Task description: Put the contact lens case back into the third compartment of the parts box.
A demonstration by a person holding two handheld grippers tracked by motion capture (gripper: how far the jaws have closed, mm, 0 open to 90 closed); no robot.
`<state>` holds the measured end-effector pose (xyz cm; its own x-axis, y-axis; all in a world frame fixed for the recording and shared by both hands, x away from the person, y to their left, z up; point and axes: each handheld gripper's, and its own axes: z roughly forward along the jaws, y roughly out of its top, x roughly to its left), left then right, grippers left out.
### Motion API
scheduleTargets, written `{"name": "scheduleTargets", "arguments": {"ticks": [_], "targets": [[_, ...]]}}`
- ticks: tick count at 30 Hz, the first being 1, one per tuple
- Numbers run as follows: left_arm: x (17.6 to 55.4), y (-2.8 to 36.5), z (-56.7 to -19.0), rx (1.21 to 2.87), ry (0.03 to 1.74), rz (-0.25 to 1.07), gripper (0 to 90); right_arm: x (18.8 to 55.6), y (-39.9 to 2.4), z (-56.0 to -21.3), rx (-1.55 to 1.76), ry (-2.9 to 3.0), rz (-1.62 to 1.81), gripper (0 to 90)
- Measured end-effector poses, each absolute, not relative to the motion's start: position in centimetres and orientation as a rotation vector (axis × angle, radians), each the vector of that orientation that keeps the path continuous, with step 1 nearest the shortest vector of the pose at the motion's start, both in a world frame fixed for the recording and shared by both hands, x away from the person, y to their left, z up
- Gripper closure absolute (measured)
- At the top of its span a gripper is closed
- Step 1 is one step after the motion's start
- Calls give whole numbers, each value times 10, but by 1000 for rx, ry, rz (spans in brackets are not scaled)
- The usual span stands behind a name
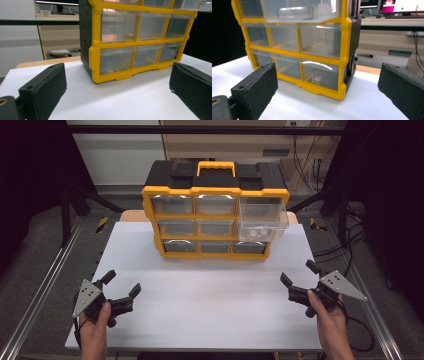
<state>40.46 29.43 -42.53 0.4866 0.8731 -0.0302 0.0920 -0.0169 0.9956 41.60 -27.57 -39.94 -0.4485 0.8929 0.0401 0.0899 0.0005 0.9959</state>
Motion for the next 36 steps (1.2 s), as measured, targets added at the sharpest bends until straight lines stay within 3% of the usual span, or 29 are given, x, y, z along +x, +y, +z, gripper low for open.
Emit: {"name": "scheduleTargets", "arguments": {"ticks": [36], "targets": [[407,294,-428,1467,888,742,11,423,-240,-446,995,1733,1515,34]]}}
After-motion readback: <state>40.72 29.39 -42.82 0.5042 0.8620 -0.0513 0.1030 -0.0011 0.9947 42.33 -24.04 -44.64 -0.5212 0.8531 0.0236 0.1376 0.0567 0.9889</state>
